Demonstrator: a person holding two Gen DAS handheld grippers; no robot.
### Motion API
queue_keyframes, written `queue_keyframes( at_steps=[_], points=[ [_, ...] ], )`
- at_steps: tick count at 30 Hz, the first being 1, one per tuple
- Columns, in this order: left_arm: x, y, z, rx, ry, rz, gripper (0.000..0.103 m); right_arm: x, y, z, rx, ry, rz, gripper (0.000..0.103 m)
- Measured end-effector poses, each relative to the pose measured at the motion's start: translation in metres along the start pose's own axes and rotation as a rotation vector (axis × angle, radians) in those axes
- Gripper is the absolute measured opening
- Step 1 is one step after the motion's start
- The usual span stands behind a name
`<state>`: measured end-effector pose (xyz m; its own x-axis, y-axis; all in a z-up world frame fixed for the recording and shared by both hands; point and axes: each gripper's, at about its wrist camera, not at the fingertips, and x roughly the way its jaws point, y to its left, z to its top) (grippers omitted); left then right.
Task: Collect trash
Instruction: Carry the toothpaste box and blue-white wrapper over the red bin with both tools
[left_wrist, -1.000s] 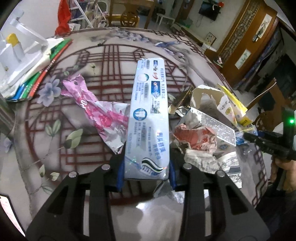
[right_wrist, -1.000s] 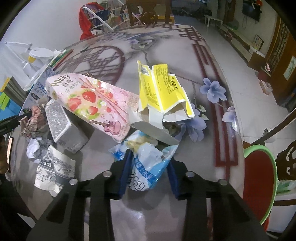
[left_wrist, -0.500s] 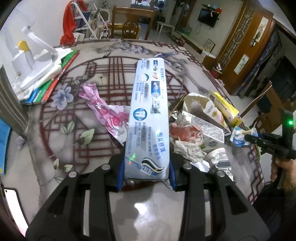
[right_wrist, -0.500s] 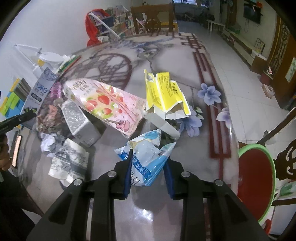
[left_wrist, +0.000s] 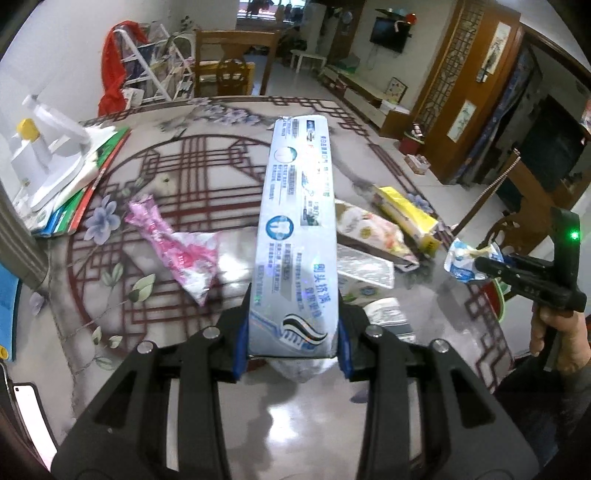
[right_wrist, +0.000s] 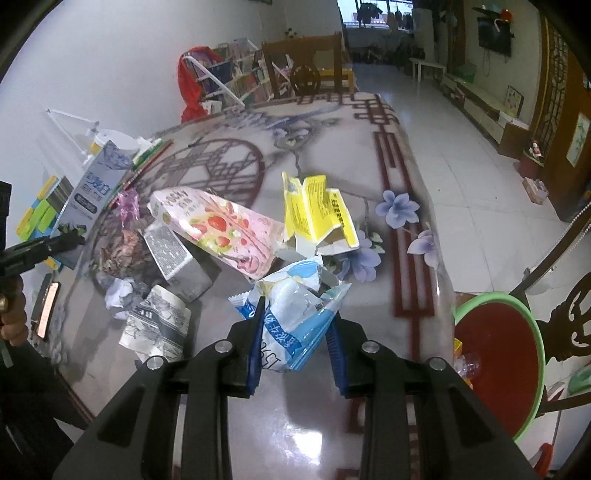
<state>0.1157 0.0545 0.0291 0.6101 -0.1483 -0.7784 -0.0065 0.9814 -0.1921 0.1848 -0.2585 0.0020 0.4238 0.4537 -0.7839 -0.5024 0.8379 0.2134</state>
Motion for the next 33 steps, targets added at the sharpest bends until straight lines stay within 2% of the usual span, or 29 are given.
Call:
queue_keyframes(
  at_steps=[15, 25, 33],
  points=[
    [0.021, -0.077, 0.017, 0.099, 0.019, -0.092, 0.035, -0.034, -0.03, 0.0, 0.077, -0.085, -0.006, 0.028],
    [0.051, -0.15, 0.028, 0.174, 0.055, -0.193, 0.035, -0.062, -0.076, -0.016, 0.175, -0.139, -0.052, 0.028],
    [0.075, -0.211, 0.034, 0.225, 0.085, -0.288, 0.035, -0.094, -0.128, -0.03, 0.307, -0.197, -0.102, 0.028]
  ],
)
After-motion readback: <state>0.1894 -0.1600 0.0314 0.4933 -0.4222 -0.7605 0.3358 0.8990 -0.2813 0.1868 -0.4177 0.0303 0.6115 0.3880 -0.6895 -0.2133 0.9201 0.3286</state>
